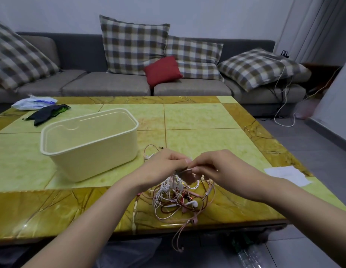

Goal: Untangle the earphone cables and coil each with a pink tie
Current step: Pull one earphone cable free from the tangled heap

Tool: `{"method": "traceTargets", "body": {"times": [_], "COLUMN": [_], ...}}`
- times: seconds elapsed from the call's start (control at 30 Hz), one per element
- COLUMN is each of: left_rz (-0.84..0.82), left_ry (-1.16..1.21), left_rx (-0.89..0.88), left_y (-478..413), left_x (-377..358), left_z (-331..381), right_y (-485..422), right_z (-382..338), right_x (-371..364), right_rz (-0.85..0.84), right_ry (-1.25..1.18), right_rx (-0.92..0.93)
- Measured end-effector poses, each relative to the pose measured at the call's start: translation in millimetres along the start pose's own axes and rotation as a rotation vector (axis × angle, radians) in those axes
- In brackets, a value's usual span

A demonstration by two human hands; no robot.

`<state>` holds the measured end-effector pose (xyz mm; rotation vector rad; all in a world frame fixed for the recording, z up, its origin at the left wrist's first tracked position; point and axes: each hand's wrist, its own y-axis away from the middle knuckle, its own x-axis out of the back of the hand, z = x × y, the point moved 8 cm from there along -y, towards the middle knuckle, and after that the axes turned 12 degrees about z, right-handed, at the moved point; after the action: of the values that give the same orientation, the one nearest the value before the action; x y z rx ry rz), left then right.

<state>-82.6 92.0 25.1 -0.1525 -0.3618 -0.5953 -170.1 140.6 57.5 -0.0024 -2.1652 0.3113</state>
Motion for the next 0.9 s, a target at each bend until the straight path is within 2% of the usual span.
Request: {"method": "traceTargets", "body": {"times": [0.17, 0.37, 0.57, 0.7, 0.9], "left_rz": [-0.101, -0.104, -0.179, -0.153, -0.055], "left_ry": [0.072, 0.183, 0.599, 0.900, 0.986], "left_rx": [0.094, 0.174, 0.281, 0.333, 0.334], "left_y": [3.9, 5.8, 10.8, 8.8, 4.5], "left_x": [-9.1, -4.5, -6.5, -7.6, -10.7], "left_z": [-4.9, -9.3, -0.4, 3.3, 1.9], "right_y": [-2.6, -7.6, -13.1, -12.0, -9.4], "right_z": [1.2, -3.2, 15.8, 29.7, 23.9], "right_x": [13.4, 19.7, 20.3, 8.6, -10.4], "right_rz": [0.089, 0.175, 0.263, 0.292, 0.238], "right_ry": [0.024, 0.030, -0.058, -0.124, -0.076], "right_rx": [0.041, 0.074, -0.021, -0.105, -0.076]}}
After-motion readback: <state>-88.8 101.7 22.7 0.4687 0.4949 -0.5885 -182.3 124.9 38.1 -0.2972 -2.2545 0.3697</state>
